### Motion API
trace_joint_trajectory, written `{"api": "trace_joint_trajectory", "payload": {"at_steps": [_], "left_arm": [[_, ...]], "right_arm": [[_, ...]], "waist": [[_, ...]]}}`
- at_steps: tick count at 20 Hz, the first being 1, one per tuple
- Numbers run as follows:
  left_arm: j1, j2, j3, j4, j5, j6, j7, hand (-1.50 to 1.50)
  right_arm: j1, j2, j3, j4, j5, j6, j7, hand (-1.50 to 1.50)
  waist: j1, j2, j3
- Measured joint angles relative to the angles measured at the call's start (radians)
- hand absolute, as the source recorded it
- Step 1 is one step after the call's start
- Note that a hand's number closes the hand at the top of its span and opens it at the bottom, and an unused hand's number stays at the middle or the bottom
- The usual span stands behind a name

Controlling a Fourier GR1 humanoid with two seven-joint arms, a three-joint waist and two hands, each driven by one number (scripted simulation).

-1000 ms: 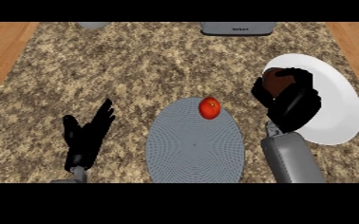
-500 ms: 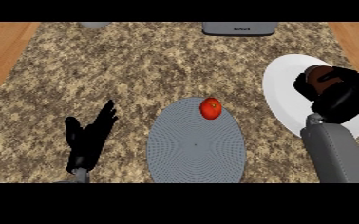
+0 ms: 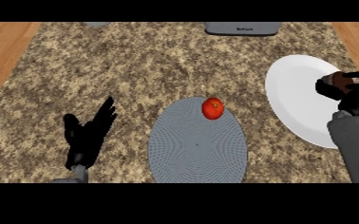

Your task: Pick the cupcake from the placemat and place it in the plate

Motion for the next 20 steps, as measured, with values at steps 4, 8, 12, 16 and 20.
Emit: {"api": "trace_joint_trajectory", "payload": {"at_steps": [4,8,12,16,20], "left_arm": [[-0.008,-0.003,0.002,0.012,0.002,-0.004,-0.005,0.0],[-0.01,-0.015,-0.008,0.004,-0.007,0.005,-0.001,0.0],[-0.004,-0.014,-0.01,-0.006,-0.009,0.007,0.01,0.0],[0.008,-0.019,-0.008,0.0,-0.013,0.011,-0.009,0.0],[0.02,-0.014,0.0,0.002,-0.012,0.007,-0.014,0.0]], "right_arm": [[-0.014,-0.011,-0.043,0.093,-0.154,0.112,-0.169,-1.5],[-0.029,-0.001,-0.125,0.16,-0.295,0.161,-0.401,-1.5],[-0.04,0.014,-0.226,0.156,-0.423,0.168,-0.619,-1.5],[-0.048,0.025,-0.343,0.162,-0.554,0.187,-0.809,-1.5],[-0.015,0.021,-0.436,0.174,-0.672,0.278,-0.94,-1.5]], "waist": [[0.002,0.002,0.001],[0.005,0.003,0.003],[0.002,0.002,0.004],[-0.002,0.0,0.002],[-0.013,-0.004,0.0]]}}
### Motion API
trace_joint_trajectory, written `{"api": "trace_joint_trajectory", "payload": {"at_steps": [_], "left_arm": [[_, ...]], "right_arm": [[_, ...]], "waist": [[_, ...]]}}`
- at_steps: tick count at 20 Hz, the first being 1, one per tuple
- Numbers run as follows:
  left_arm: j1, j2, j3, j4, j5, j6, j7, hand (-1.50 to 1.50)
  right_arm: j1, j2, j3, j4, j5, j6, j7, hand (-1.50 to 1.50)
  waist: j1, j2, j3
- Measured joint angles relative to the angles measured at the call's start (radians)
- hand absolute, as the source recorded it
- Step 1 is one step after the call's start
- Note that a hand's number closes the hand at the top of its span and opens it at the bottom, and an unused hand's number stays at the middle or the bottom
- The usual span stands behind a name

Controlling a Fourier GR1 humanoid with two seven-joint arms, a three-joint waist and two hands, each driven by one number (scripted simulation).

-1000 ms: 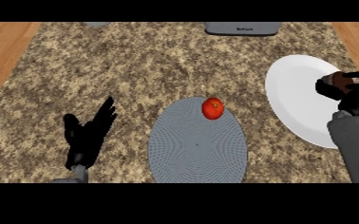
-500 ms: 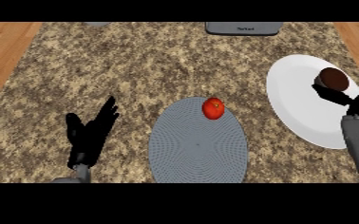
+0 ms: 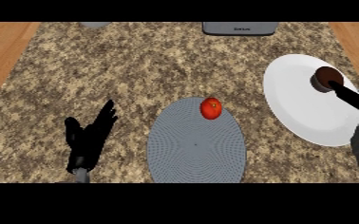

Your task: Pick the cupcake from the placemat and place it in the plate

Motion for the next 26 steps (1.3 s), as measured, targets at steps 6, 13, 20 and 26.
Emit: {"api": "trace_joint_trajectory", "payload": {"at_steps": [6,13,20,26], "left_arm": [[-0.009,0.018,0.028,0.009,0.011,-0.012,0.013,0.0],[0.017,0.006,0.019,-0.015,0.002,-0.008,0.014,0.0],[-0.009,0.004,0.029,-0.013,0.0,-0.008,0.036,0.0],[-0.008,0.001,0.039,0.002,-0.003,-0.024,0.018,0.0]], "right_arm": [[0.155,0.04,-0.02,-0.125,-0.115,0.196,-0.061,-1.5],[0.41,0.103,0.05,-0.389,-0.145,0.335,-0.032,-1.5],[0.663,0.181,0.12,-0.658,-0.097,0.344,0.017,-1.5],[0.783,0.235,0.149,-0.803,-0.047,0.342,0.059,-1.5]], "waist": [[-0.018,-0.007,-0.003],[-0.023,-0.01,-0.004],[-0.021,-0.008,-0.004],[-0.017,-0.007,-0.004]]}}
